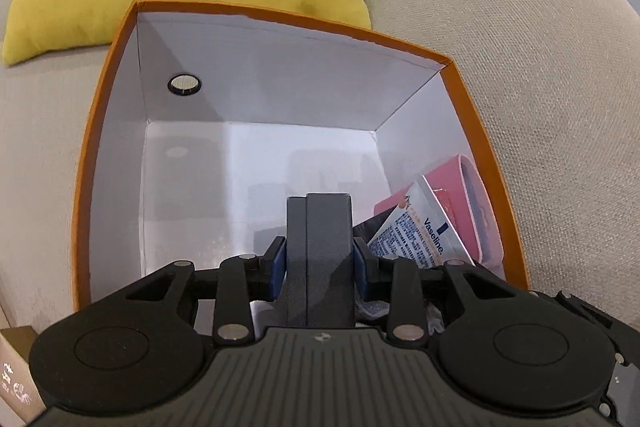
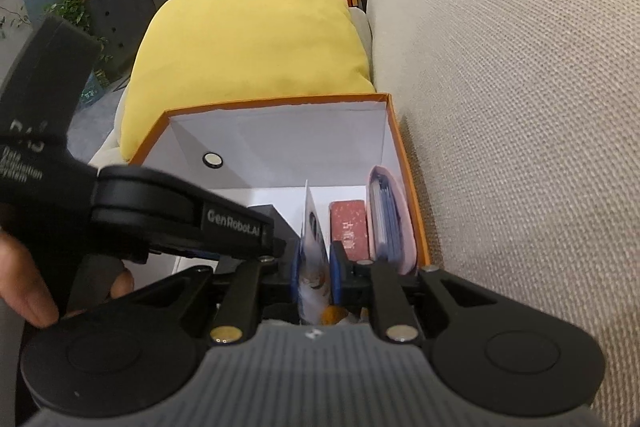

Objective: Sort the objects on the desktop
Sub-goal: 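Lower the grey box into the box with left while right lowers the Vaseline packet, then open both tools, lift out and move toward the white and brown boxes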

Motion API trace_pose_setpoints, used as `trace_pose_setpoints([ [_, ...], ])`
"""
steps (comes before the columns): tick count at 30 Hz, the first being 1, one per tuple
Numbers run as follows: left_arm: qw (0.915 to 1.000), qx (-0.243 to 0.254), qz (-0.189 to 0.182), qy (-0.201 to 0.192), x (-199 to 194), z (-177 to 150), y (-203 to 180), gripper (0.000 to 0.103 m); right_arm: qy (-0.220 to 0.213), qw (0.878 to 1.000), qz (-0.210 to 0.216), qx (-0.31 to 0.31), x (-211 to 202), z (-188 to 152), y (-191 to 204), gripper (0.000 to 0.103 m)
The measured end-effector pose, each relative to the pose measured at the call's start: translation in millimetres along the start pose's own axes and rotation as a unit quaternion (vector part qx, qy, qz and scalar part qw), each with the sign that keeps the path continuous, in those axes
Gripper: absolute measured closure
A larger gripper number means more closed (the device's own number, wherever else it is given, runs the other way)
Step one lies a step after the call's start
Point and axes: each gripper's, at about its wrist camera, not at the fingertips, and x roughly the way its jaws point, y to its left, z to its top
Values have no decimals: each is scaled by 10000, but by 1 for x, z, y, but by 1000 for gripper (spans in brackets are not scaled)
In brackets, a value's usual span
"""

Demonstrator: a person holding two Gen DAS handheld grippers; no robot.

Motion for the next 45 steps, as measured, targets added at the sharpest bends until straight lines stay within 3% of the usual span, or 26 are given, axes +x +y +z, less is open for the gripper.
trace_pose_setpoints([
  [8, 9974, -414, -530, 266, -10, 3, 18, 60, -63, 9999, 149, 36, -3, 8, -3, 86],
  [13, 9968, -365, -667, 259, -12, 3, 19, 60, 18, 9999, 127, 9, 2, 5, -1, 99],
  [18, 9961, -376, -728, 336, -7, 7, 18, 60, -245, 9997, 78, -39, -3, 3, 2, 100],
  [22, 9952, -487, -753, 394, -11, 7, 24, 59, -100, 9997, 65, -198, 3, 1, 6, 99],
  [26, 9912, -671, -1024, 511, -11, 8, 26, 59, -12, 9998, 74, -159, 1, 2, 4, 97],
  [45, 9962, -242, -791, 264, -35, -1, 15, 59, 69, 9998, -124, -154, -14, 0, 10, 85],
])
